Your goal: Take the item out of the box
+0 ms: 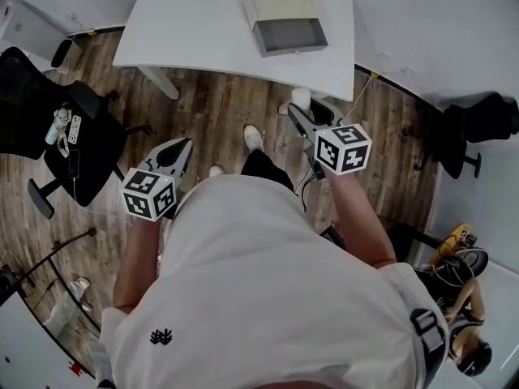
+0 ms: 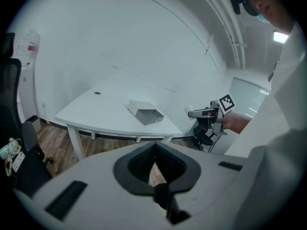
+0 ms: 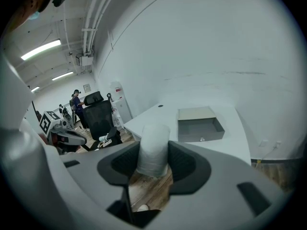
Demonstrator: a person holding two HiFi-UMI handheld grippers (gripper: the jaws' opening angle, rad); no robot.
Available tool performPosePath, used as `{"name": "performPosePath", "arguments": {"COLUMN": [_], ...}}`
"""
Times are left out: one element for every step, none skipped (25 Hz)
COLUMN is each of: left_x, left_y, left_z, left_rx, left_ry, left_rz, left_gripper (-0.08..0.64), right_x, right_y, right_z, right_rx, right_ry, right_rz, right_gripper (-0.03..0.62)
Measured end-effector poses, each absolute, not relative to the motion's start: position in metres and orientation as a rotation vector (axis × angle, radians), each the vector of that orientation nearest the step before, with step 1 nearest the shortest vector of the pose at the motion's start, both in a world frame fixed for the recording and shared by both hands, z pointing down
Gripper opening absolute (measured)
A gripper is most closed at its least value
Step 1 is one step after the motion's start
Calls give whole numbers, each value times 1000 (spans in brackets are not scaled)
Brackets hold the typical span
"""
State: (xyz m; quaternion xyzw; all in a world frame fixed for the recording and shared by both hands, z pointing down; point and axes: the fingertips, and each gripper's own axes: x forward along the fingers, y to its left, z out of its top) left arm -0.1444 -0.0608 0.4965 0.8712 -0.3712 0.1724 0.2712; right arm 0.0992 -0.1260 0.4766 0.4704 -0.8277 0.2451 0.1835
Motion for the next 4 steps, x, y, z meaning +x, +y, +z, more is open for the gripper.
{"name": "performPosePath", "arguments": {"left_x": [-144,-143,-142,-140], "left_y": [-64,-67,-70,-73], "left_z": [496,496,496,496], "left_rx": [2343,2342,2341,2340], "left_ry": [-1001,-1002,-1001,-1001], "left_rz": [463,463,464,465], "left_gripper": [6,6,6,6], "right_x": [100,101,103,104], "right_y": [-130,-135,-139,-143], "right_z": [477,478,478,479], "right_rx": [1323,1320,1317,1315], "right_ry": [-2333,-2332,-2330,-2329], "right_rz": [691,693,696,699], "right_gripper": [184,184,184,184]}}
